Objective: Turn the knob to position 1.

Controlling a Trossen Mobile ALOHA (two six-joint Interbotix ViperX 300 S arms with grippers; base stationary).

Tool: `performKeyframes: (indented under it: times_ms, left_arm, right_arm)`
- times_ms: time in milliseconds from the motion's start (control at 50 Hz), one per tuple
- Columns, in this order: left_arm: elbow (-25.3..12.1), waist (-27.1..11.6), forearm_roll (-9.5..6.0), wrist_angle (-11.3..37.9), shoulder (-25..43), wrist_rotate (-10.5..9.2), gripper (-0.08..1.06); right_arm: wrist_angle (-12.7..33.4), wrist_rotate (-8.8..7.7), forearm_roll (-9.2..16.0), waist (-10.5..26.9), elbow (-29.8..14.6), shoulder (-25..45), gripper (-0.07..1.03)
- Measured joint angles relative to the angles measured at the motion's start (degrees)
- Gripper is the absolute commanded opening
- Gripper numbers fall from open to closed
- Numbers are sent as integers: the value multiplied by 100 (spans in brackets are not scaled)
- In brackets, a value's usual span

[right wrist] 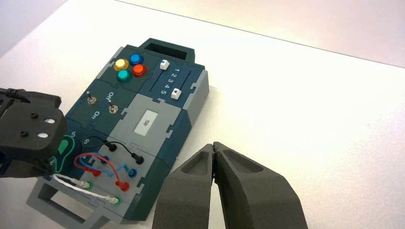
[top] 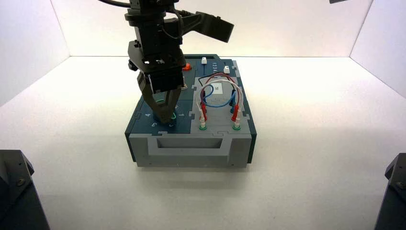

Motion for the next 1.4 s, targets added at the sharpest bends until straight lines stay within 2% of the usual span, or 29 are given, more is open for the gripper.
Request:
performKeyframes:
  times_ms: [640,1400]
  left_arm:
    - [-123,0,185,-70,149,26,-3]
    - [-202,0,193,-114,378,44,-3]
  right_arm:
    - [-9,-9,0,0,9,-9,-2]
    - [-9,0,0,0,9,-9,-2]
